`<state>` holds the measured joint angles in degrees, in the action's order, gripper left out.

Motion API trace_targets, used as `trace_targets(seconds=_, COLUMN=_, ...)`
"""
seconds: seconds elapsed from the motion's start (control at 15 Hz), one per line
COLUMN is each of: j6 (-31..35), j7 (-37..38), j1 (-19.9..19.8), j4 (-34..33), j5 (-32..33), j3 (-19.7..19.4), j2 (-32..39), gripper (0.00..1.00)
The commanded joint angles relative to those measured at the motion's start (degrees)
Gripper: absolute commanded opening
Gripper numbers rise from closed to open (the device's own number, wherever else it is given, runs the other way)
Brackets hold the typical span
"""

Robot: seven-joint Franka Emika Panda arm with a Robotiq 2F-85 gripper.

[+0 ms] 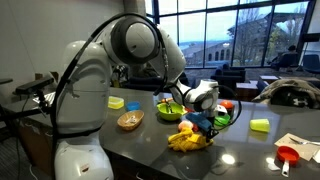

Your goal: Fold the yellow towel twice

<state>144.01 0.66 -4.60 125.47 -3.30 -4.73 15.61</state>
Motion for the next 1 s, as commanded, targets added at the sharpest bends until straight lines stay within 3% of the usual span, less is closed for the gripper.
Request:
trace_targets(seconds=0.0, j6=-1.2, j7=0.0, j1=-0.1, j4=-1.3, j5=0.2, j3=0.2, j2=0.2, gripper=0.00)
trace_targets(seconds=0.93, j6=-6.4, j7=2.6, j1=1.5, j4=0.5, j5=1.4, j3=0.4, j2=-7.7, gripper=0.02)
